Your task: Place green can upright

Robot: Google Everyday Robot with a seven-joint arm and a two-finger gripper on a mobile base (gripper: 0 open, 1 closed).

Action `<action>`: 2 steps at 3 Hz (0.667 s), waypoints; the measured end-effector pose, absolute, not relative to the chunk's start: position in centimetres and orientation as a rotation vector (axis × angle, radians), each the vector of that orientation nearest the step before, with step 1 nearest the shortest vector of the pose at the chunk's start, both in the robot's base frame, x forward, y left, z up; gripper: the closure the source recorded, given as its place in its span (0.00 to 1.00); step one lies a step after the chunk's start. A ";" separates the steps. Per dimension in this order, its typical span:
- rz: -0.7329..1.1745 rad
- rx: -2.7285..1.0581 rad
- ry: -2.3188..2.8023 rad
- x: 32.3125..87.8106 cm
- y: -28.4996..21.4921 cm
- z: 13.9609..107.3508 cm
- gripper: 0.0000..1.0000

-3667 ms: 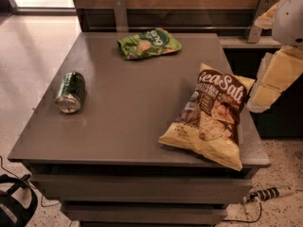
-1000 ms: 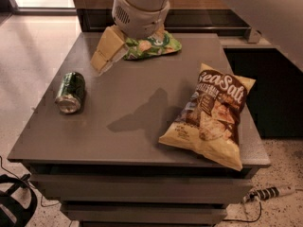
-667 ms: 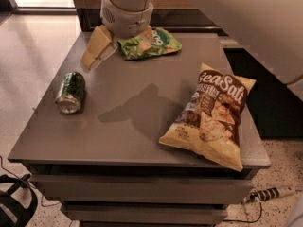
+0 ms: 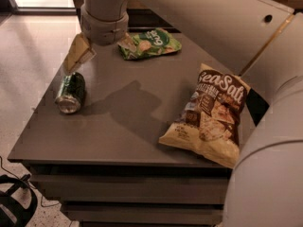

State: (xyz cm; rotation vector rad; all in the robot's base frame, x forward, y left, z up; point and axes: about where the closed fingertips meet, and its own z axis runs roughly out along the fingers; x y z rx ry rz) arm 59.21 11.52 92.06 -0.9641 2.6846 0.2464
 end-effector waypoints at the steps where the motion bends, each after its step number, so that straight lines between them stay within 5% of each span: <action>1: 0.164 -0.951 2.701 57.5 14.5 91.4 0.00; 2: 0.101 -0.941 2.721 56.3 16.3 90.5 0.00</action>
Offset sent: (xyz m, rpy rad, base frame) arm -0.0441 0.0672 -0.0250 -0.1616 -0.0095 -0.0605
